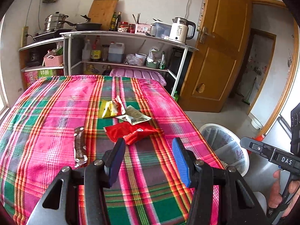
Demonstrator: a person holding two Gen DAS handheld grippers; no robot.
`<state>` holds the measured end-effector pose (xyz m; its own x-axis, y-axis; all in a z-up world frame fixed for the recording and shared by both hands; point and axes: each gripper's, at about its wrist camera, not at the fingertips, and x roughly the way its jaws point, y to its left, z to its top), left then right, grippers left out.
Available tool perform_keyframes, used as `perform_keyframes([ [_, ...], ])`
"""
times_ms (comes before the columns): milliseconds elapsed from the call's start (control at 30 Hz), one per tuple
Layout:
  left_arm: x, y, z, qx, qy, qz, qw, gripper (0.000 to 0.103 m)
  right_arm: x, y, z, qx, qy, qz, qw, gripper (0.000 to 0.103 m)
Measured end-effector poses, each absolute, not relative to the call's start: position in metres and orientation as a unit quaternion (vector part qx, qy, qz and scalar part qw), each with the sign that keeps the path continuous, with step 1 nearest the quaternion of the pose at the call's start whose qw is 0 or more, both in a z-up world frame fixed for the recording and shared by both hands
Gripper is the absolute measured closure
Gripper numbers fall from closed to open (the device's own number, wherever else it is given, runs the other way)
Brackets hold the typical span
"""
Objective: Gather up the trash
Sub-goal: 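Move both tools back toward the brown wrapper and red bag, then grasp the brown coffee-stick wrapper with the left tool while the right tool grasps the red bag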
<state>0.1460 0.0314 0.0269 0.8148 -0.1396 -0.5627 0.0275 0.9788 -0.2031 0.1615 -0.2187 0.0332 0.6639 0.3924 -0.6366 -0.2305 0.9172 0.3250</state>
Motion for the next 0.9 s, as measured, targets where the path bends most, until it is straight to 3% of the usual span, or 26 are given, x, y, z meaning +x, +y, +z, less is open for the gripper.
perform_keyframes([
  [733, 0.191, 0.110, -0.023, -0.127, 0.382, 0.050, 0.914, 0.049, 0.208, -0.150, 0.018, 0.090, 0.402, 0.228, 0.882, 0.056],
  [900, 0.201, 0.110, -0.030, -0.128, 0.407, 0.056, 0.903, 0.055, 0.219, -0.139, 0.013, 0.091, 0.410, 0.235, 0.876, 0.056],
])
